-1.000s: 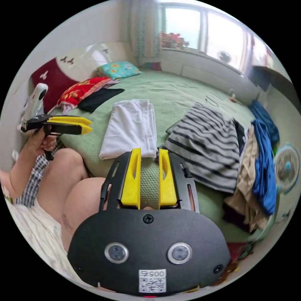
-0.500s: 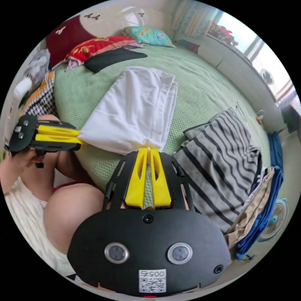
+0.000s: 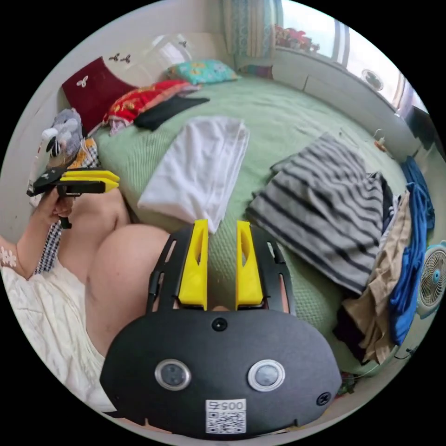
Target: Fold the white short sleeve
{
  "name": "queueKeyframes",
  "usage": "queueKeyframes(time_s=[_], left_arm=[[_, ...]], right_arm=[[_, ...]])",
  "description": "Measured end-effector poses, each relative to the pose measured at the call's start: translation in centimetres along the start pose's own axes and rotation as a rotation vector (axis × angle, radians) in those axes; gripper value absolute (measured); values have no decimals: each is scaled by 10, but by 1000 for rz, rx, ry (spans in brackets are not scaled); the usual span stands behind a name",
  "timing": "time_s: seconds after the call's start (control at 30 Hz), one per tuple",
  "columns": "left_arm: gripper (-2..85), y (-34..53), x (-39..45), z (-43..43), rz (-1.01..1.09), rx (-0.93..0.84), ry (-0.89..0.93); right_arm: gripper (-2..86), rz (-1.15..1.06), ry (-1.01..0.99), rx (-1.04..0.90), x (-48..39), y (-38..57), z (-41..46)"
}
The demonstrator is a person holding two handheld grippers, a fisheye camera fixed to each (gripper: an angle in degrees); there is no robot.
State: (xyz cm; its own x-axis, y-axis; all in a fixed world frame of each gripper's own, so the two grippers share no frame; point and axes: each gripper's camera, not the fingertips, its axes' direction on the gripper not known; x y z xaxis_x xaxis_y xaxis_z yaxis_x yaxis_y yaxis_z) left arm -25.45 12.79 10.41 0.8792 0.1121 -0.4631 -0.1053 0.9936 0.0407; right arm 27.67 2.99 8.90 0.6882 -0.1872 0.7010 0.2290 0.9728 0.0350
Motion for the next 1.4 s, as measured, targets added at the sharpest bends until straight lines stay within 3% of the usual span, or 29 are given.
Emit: queueKeyframes(time_s=[0.07, 0.2, 0.33, 0.47, 0.63, 0.73, 0.8, 0.9, 1.03, 1.1, 1.23, 1.4], left_arm=[[108, -44, -23, 1, -62, 136, -17], [128, -94, -44, 33, -169, 230, -97], [123, -103, -48, 70, -134, 196, -210], [121, -103, -72, 85, -111, 163, -70], [136, -119, -91, 118, -97, -1, -38], [133, -119, -90, 118, -75, 21, -51], [128, -118, -91, 117, -72, 38, -67], [117, -116, -98, 122, -104, 41, -43], [113, -118, -102, 127, -115, 57, -26], [113, -120, -100, 130, -107, 52, -34], [113, -120, -88, 131, -62, 74, 10], [108, -126, -64, 144, 22, 62, 90]], right_arm=[[95, 44, 7, 105, 3, -35, -8], [128, 117, 37, 284, -3, -120, 6], [133, 61, 132, 149, -8, -161, 61], [132, 40, 95, -2, 9, -161, 101], [125, 81, -1, -96, 31, -170, 125], [89, 43, -5, -164, 30, -176, 142], [22, 3, -13, -119, 25, -180, 141], [-12, 26, 27, -12, 22, -189, 130], [-16, 72, 72, -54, 22, -194, 151], [-13, 96, 75, -169, 24, -192, 179], [18, 187, 86, -75, 33, -196, 155], [30, 129, 209, 86, 10, -184, 100]])
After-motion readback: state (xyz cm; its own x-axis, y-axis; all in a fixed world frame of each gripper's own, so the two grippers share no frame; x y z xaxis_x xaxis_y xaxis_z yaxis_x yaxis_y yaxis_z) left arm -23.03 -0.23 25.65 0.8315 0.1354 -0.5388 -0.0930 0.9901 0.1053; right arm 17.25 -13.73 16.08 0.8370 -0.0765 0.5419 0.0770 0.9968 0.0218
